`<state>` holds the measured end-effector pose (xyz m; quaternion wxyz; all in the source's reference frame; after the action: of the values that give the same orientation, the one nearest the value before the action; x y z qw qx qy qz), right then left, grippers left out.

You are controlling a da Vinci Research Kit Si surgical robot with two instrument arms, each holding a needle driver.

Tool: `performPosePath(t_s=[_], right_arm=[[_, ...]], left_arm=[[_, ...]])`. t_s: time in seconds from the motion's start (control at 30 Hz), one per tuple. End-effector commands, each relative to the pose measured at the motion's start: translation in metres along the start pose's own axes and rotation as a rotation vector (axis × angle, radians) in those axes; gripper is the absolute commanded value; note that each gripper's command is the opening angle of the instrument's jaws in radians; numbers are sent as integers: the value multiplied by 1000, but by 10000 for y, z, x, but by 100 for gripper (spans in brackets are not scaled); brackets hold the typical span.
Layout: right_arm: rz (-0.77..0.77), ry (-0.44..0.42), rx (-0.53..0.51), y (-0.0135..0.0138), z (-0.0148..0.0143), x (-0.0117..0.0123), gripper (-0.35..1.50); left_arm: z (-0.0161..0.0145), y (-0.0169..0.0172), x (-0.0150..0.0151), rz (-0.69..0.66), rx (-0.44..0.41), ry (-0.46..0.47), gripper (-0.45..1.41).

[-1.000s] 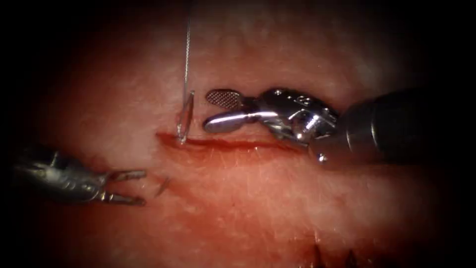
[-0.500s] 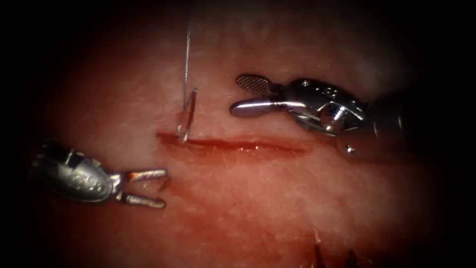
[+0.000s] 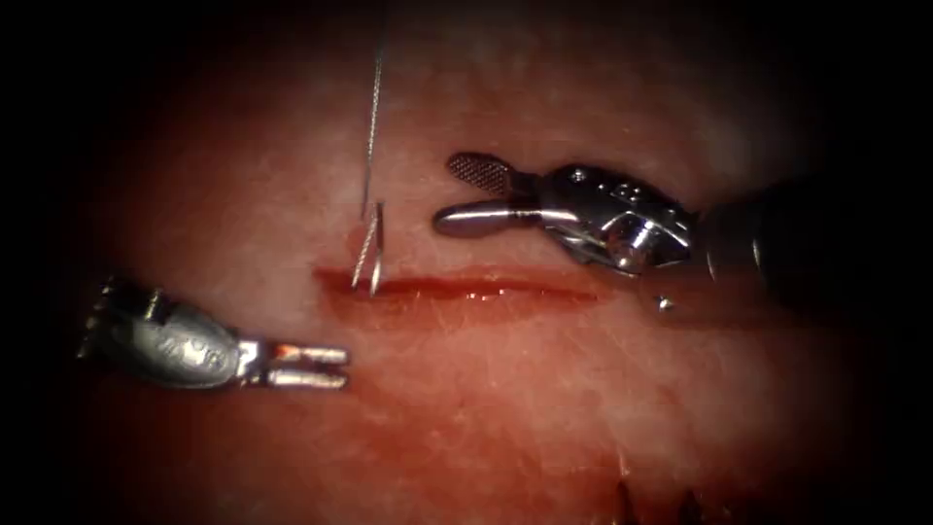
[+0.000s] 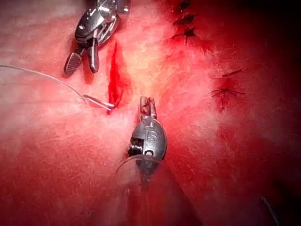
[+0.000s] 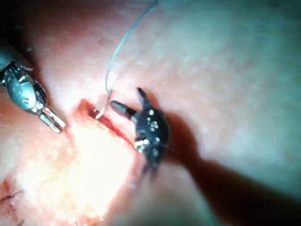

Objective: Wound Closure

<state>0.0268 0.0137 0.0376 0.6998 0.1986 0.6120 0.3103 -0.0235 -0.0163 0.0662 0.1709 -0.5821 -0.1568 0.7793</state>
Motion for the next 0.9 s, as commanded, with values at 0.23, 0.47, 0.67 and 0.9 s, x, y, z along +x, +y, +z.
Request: performPosePath(t_s=[0.23,0.47,0.67,0.9], right_arm=[[4,-1,8,-6,6,-9,111],[9,-2,24,-9,6,-10,111],[38,-1,55,-15,6,-12,111],[61,-23,135,-47,2,-10,108]], left_arm=[[-9,28,29,-335,-141,15,-45],[-28,46,87,-623,-261,-2,-45],[-38,61,114,-670,-352,-9,-45],[-50,94,136,-669,-425,18,-45]])
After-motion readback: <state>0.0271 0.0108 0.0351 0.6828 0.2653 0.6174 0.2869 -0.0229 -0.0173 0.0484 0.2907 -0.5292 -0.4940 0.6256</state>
